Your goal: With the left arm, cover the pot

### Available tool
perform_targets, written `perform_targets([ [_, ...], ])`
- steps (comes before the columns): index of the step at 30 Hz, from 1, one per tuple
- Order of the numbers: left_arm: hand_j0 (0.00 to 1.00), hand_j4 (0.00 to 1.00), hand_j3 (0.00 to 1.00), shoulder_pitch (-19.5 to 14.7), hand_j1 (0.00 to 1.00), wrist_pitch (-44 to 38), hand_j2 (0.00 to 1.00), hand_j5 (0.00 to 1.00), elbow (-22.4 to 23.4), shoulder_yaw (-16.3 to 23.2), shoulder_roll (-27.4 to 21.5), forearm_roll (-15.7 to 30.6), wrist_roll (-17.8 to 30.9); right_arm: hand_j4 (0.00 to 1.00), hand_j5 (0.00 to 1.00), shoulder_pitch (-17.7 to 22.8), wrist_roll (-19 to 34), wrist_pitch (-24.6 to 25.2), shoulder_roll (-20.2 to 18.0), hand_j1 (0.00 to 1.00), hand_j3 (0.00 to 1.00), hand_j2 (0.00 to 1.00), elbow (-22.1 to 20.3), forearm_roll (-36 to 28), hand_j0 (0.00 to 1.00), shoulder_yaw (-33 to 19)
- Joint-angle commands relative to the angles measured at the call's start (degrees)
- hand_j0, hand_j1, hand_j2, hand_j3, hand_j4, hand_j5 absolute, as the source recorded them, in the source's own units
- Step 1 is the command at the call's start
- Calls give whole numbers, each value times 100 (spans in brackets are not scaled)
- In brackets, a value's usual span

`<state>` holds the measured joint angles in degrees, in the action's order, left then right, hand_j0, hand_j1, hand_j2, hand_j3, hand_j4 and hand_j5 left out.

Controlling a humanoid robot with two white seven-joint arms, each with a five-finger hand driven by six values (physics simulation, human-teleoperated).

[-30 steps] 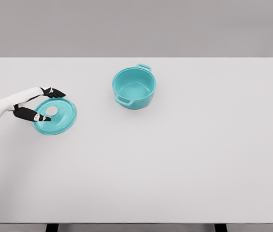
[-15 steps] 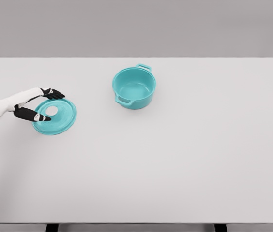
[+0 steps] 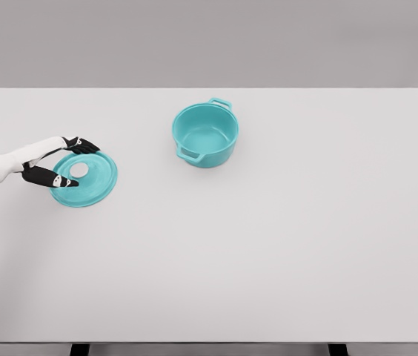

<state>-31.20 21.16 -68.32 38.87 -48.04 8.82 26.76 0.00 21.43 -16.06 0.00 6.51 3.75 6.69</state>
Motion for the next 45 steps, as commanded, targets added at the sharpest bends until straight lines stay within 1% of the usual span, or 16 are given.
perform_targets([
  [1,79,79,79,0,79,-6,79,79,2,-2,5,32,-4,100,100,0,2,-3,0,100,100,100,0,3,100,-1],
  [8,79,79,79,0,79,-6,79,79,108,-2,75,23,-4,100,100,0,2,-3,0,100,100,100,0,3,100,-1],
  [22,79,79,79,9,79,-6,79,79,99,6,84,23,5,100,100,0,2,-3,0,100,100,100,0,3,100,-1],
  [35,79,79,79,0,79,-6,79,79,231,-2,110,14,5,100,100,-9,2,-3,0,100,100,100,0,11,100,-1],
  [45,79,79,79,0,79,-6,79,79,222,-2,119,14,5,100,100,0,2,-3,0,100,100,100,0,3,100,-1],
])
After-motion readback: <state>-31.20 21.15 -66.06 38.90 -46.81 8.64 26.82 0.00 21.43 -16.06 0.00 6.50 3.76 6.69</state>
